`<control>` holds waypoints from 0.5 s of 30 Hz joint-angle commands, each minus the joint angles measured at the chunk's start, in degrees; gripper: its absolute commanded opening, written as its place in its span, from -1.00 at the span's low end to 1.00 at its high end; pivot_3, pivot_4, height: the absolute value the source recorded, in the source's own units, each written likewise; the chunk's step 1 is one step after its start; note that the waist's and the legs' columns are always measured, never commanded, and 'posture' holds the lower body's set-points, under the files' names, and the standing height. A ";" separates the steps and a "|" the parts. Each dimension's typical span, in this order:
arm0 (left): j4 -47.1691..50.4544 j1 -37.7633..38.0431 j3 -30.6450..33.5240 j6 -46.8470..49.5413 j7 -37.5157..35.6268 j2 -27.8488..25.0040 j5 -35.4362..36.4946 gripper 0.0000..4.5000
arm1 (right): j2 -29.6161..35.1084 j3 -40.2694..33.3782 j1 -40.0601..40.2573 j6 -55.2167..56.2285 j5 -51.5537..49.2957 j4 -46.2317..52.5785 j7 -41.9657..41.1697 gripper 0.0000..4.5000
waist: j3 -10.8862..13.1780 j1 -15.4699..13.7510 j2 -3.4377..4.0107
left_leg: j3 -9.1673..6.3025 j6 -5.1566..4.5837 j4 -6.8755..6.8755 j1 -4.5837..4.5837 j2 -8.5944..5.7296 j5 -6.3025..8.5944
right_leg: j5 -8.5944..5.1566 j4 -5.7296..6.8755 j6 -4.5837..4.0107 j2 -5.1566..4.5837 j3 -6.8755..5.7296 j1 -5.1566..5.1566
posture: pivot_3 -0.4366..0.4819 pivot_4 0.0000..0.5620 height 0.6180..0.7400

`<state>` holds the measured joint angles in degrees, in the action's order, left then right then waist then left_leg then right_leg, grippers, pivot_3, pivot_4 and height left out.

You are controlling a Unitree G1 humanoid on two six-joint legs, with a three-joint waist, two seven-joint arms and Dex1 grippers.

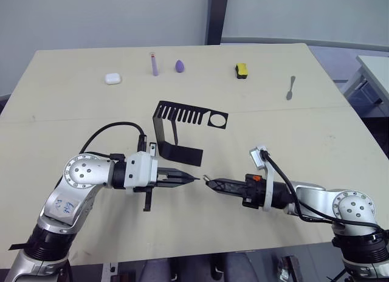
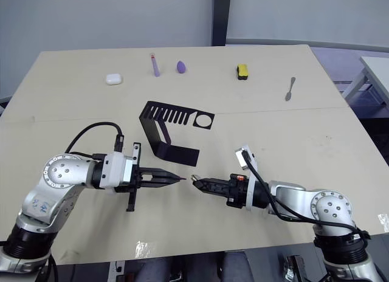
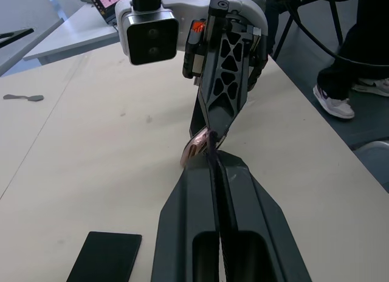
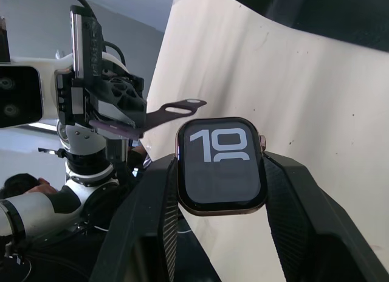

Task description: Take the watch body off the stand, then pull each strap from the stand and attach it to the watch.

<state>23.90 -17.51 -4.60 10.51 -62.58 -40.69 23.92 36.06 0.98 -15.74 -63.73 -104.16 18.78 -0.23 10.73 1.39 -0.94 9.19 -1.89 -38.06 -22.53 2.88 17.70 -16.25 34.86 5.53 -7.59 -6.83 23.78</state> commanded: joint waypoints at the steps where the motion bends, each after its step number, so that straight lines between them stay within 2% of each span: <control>1: 0.71 -0.29 0.37 -0.99 0.49 0.13 -0.59 -1.00 | 0.86 0.13 -0.74 0.94 -1.44 1.44 -0.59 -0.33 | 0.00 0.00 0.00 | 0.00 0.00 0.00 0.00 0.00 0.00 | 0.00 -0.01 0.00 0.00 0.00 0.00 | -0.05 -0.47 1.00; 15: -0.23 -0.47 -0.05 -1.52 0.69 -0.01 -2.74 -1.00 | 1.64 1.14 -1.22 1.40 -0.80 1.25 -1.62 -0.33 | 0.00 -0.06 0.00 | 0.00 -0.01 -0.02 0.00 0.00 0.00 | 0.00 0.01 0.00 -0.01 -0.01 0.00 | -0.05 -0.47 1.00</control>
<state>23.60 -17.51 -4.69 9.81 -62.13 -40.62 21.45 37.38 2.21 -16.64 -62.64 -104.06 18.78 -0.43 10.73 1.32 -0.94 9.19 -1.90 -38.08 -22.53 2.88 17.69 -16.25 34.87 5.53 -7.60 -6.84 23.78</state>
